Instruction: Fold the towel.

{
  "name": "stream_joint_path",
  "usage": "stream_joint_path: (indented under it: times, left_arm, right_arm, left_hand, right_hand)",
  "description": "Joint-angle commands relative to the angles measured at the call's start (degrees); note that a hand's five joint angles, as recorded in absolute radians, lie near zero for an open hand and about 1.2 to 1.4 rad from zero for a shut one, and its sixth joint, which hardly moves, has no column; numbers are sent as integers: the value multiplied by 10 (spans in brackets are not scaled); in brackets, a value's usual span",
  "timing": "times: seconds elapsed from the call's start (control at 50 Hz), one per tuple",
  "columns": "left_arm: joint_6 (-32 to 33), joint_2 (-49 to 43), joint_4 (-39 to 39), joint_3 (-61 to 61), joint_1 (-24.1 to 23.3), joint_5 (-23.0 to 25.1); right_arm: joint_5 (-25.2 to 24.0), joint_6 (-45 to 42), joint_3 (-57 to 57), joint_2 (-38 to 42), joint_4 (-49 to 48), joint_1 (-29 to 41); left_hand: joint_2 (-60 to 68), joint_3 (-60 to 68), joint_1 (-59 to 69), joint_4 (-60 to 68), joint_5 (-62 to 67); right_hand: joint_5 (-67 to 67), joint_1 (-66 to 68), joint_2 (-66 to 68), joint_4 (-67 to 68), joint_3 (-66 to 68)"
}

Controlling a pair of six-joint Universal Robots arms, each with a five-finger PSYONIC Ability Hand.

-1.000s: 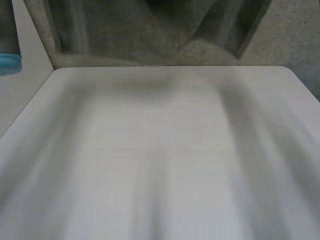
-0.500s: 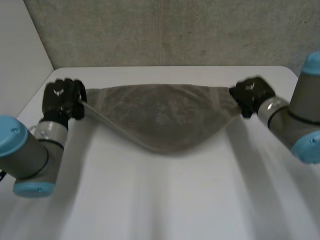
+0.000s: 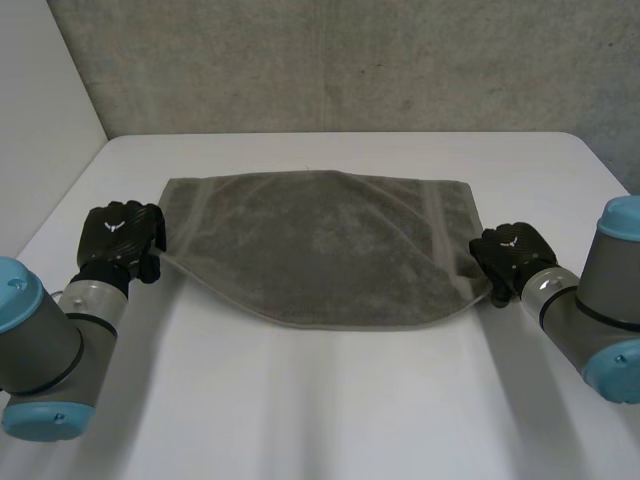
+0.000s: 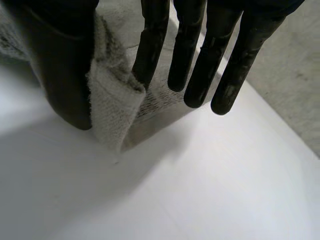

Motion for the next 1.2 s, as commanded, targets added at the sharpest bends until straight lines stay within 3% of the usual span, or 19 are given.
stream_joint_path:
  times: [0.02, 0.42, 0.54, 0.58, 0.62, 0.76, 0.86, 1.04, 1.08, 1.14, 1.18, 1.2]
  left_arm:
    - [0, 0, 1, -1, 1, 0]
    - [0, 1, 1, -1, 16, 0]
    - [0, 7, 1, -1, 19, 0]
    - [0, 9, 1, -1, 21, 0]
    - [-1, 13, 1, -1, 22, 0]
    - [-1, 28, -1, -1, 33, 0]
    - [0, 69, -9, -3, 44, 0]
    - [2, 195, -103, -47, 51, 30]
    - [4, 217, -123, -61, 53, 44]
    - [8, 257, -154, -90, 62, 70]
    - [15, 293, -181, -119, 68, 89]
    - [15, 293, -181, -119, 68, 89]
  right_arm:
    - [-3, 1, 40, -25, -58, 1]
    - [-23, -23, 116, -74, -141, 9]
    - [-58, -28, 132, -94, -148, 9]
    - [-86, -29, 135, -96, -148, 10]
    - [-92, -29, 135, -96, -148, 9]
    - [-101, -26, 128, -113, -148, -2]
    - [-96, -16, 115, -167, -139, -9]
    - [-124, -21, 88, -245, 51, -91]
    - [-148, -47, 89, -256, 131, -108]
    - [-152, -77, 92, -261, 170, -123]
    - [-158, -159, 104, -276, 257, -166]
    - [-158, -159, 104, -276, 257, -166]
  left_hand:
    - [-65, -88, -30, -68, -151]
    - [-65, -88, -30, -68, -151]
    - [-65, -88, -30, -68, -151]
    - [-65, -88, -30, -68, -151]
    - [-65, -88, -30, -68, -151]
    - [-65, -88, -30, -68, -151]
    - [-65, -88, -30, -68, -151]
    - [-65, -88, -30, -68, -151]
    - [-65, -88, -30, -68, -151]
    - [-65, -88, -30, -68, -151]
    - [-65, -88, -30, -68, -151]
    - [-65, -88, -30, -68, -151]
  right_hand:
    - [-21, -22, -37, -33, -34]
    - [75, 74, 59, 63, 62]
    - [173, 172, 157, 161, 159]
    - [348, 347, 332, 336, 335]
    - [404, 403, 388, 392, 390]
    - [404, 403, 388, 392, 391]
    - [404, 403, 388, 392, 391]
    - [404, 403, 388, 392, 391]
    - [404, 403, 388, 392, 391]
    - [404, 403, 388, 392, 391]
    - [404, 403, 388, 392, 391]
    - [404, 403, 388, 392, 391]
